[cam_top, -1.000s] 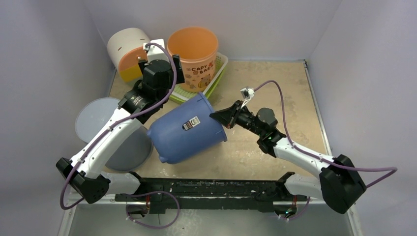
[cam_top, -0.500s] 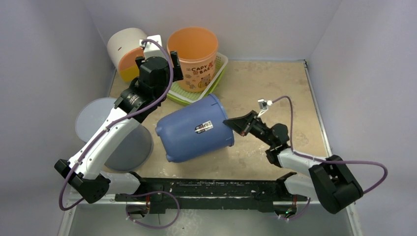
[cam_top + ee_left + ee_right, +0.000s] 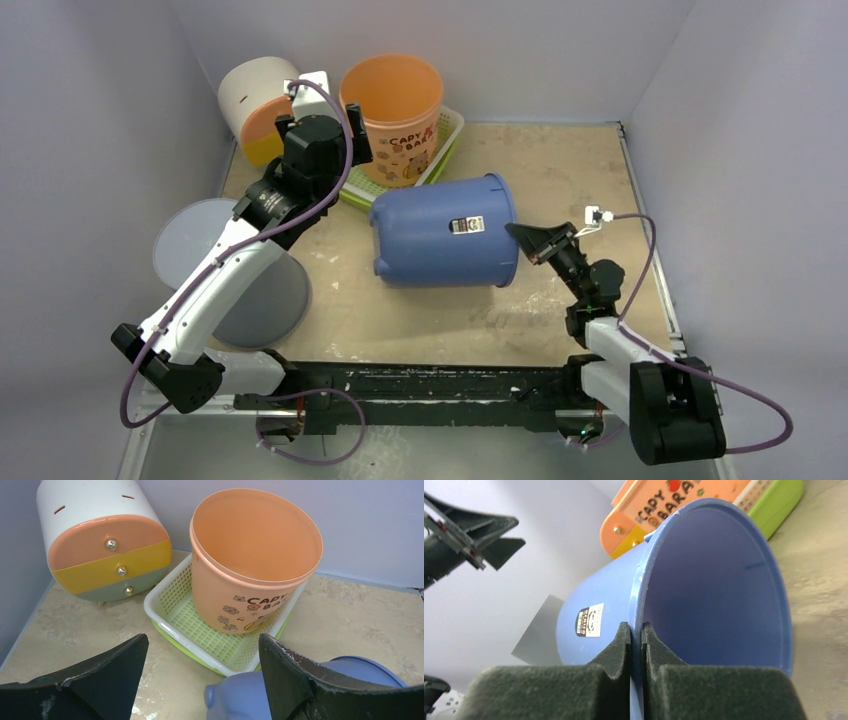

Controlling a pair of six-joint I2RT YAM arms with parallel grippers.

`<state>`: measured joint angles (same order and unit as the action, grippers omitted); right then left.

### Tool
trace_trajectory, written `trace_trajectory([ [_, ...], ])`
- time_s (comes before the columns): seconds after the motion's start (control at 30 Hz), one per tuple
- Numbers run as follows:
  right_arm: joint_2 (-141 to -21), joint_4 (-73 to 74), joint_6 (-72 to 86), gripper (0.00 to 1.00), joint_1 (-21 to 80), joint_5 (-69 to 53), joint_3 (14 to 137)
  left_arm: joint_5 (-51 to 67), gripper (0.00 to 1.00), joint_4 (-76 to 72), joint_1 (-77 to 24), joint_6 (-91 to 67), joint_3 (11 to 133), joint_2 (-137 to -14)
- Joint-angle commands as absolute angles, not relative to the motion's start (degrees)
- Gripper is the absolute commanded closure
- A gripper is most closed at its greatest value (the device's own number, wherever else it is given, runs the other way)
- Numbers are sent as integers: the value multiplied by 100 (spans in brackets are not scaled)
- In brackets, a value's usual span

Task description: Turn the large container upside down

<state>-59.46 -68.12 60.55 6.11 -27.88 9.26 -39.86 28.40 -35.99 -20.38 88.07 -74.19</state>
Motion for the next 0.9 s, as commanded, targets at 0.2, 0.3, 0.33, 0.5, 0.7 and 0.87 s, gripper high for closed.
trace_trajectory([
  [0.2,-6823,-6172,5946,100,53,-3753,1209,-4092,22,2750,-3557,-2048,8830,-7288],
  [0.3,-6740,-5780,5905,100,-5,-3376,1185,-3991,22,2762,-3555,-2083,8854,-7288],
  [0.33,-6639,-5491,5782,100,-63,-3209,1162,-3983,22,2776,-3559,-2091,8859,-7284],
  [0.5,-6269,-4940,5791,100,-383,-2665,844,-4015,22,2772,-3560,-2078,8791,-7256],
  [0.7,-6450,-4758,5723,100,-754,-2522,870,-4013,22,2724,-3560,-2075,8651,-7240],
  [0.87,-6619,-4746,5631,100,-929,-2301,879,-4110,22,2695,-3559,-2038,8525,-7203],
])
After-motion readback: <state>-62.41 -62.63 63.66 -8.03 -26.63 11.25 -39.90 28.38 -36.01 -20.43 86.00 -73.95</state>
